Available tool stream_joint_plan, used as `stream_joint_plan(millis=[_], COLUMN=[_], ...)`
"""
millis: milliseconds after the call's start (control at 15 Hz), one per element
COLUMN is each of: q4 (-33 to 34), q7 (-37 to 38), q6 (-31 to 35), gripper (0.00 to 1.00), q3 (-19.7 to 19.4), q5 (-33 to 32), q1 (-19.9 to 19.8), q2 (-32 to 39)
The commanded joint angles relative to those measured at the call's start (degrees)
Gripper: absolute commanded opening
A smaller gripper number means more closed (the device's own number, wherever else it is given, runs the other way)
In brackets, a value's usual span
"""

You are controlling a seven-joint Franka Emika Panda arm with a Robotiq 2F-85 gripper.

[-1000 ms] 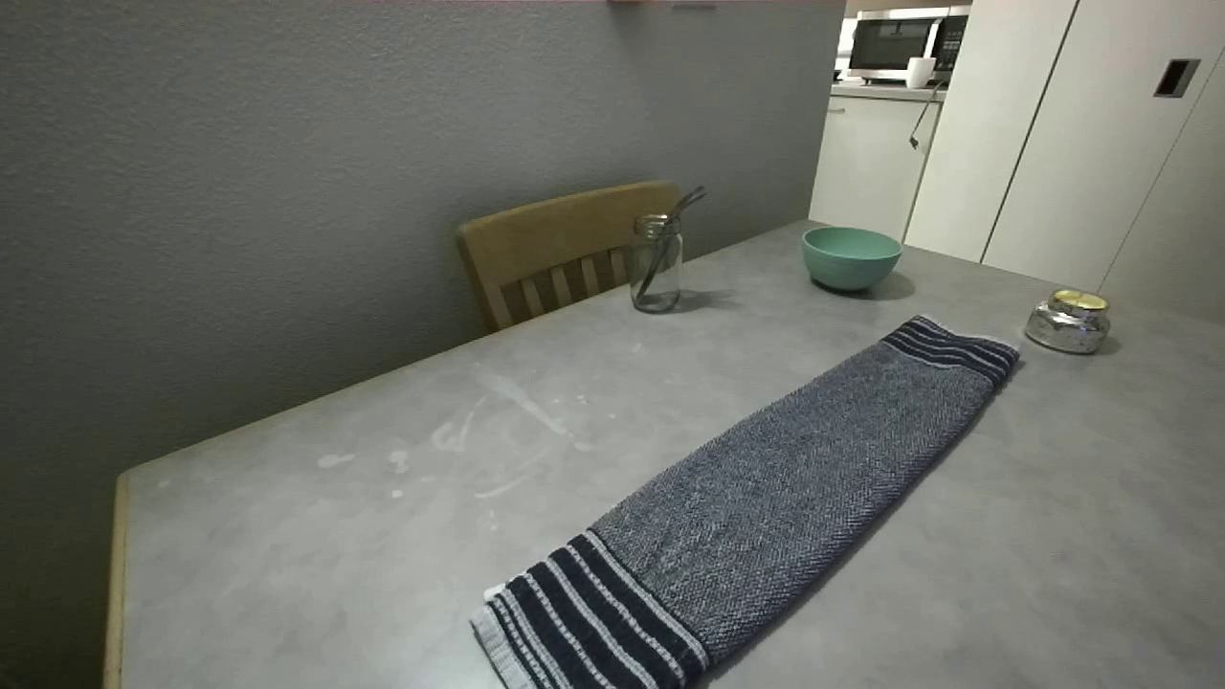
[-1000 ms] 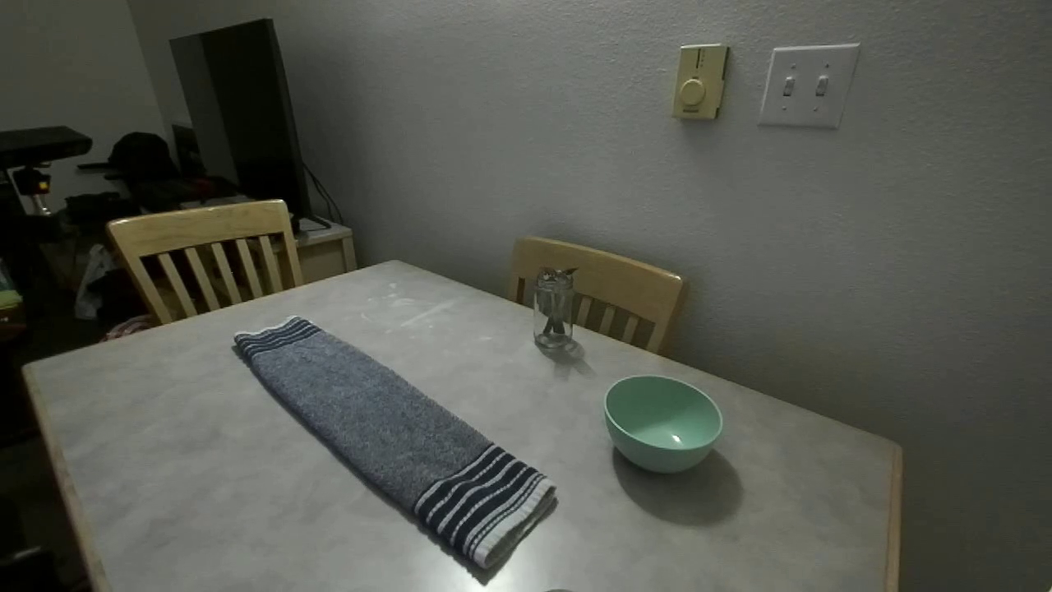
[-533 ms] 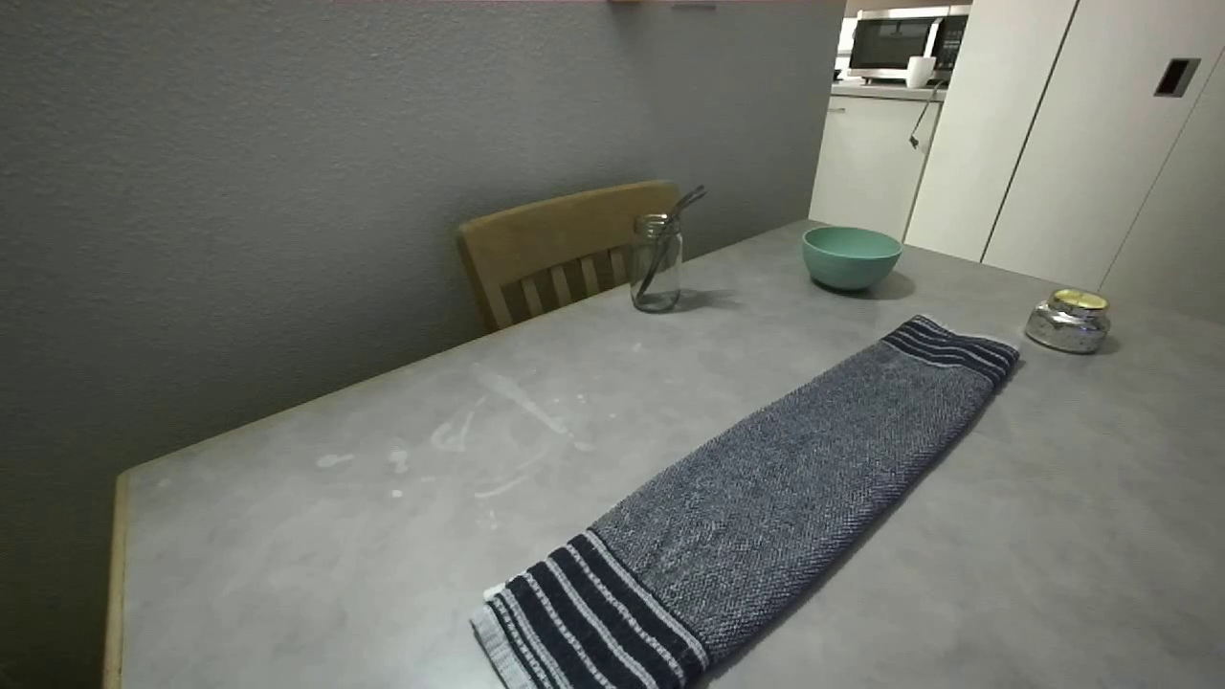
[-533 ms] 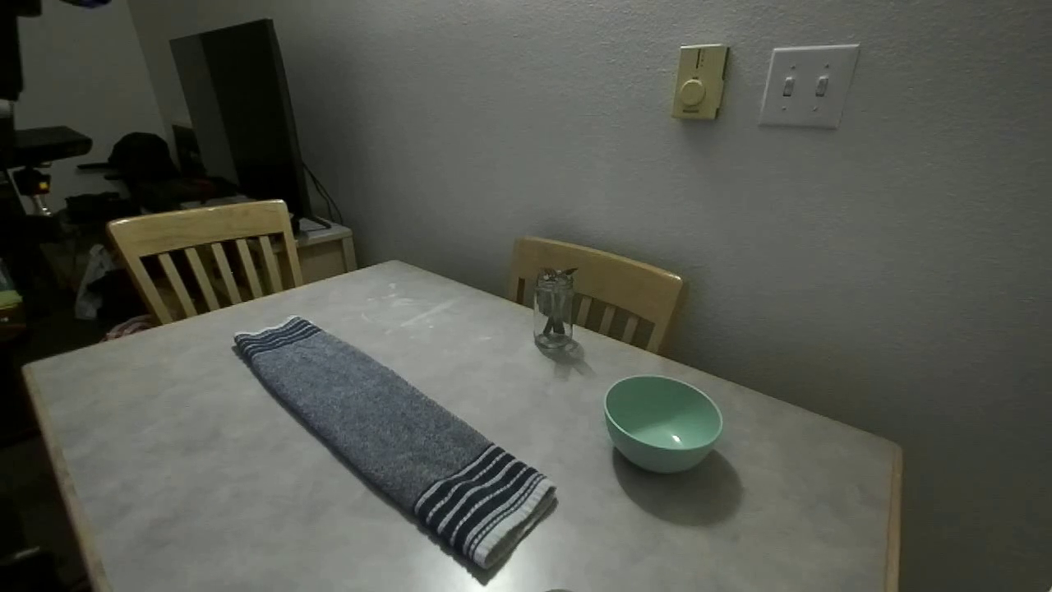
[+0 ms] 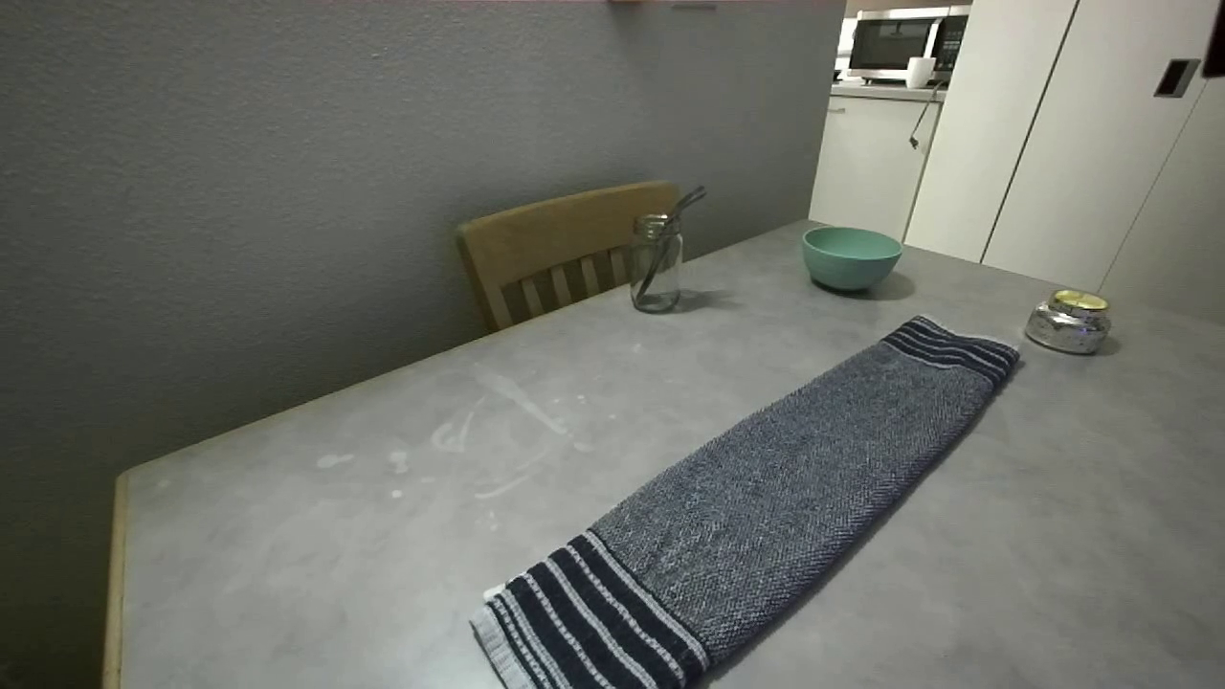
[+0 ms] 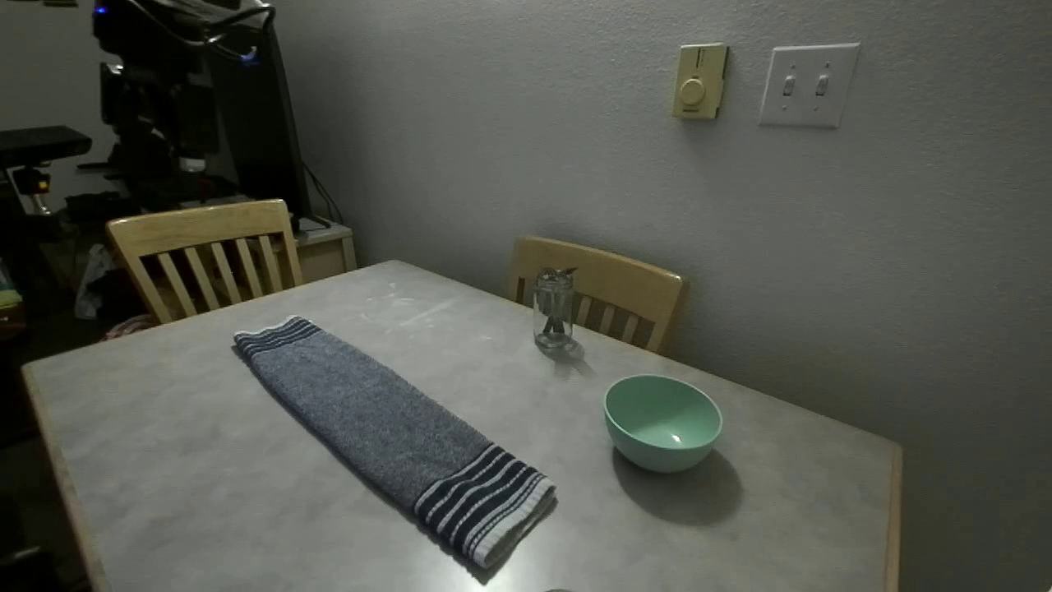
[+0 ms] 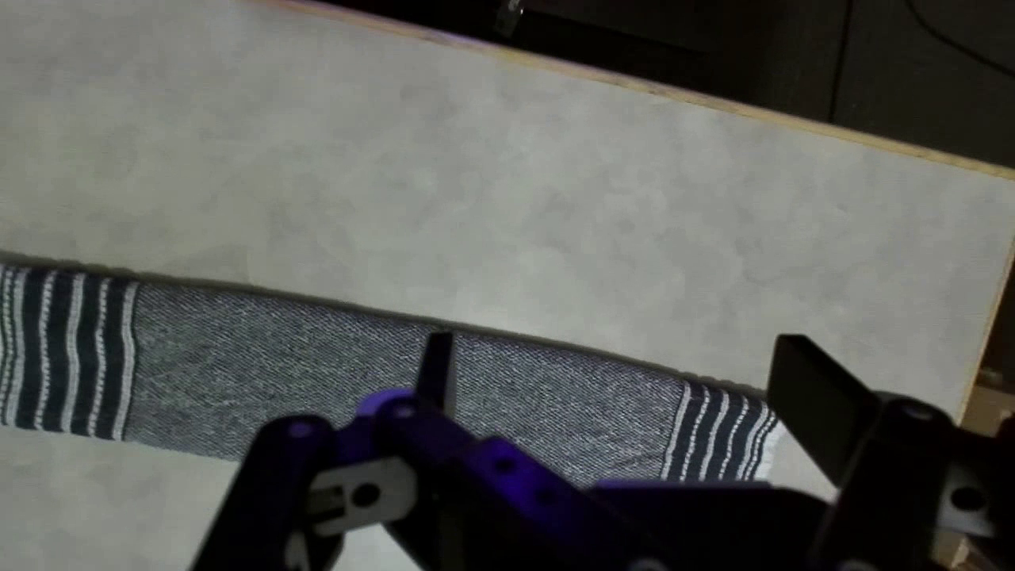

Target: Fold up the grey towel on the table.

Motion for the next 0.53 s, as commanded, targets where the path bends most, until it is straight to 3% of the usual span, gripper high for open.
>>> stream_joint_plan(millis=[0, 467], q4=[0.7, 3.1], q7=[-0.8, -0.5], q6=[0.2, 2.5], gripper=[1.0, 1.0], q3=[0.0, 1.1], q5=[0.3, -0.4], q1=[-0.1, 0.4], q2=[1.1, 4.8])
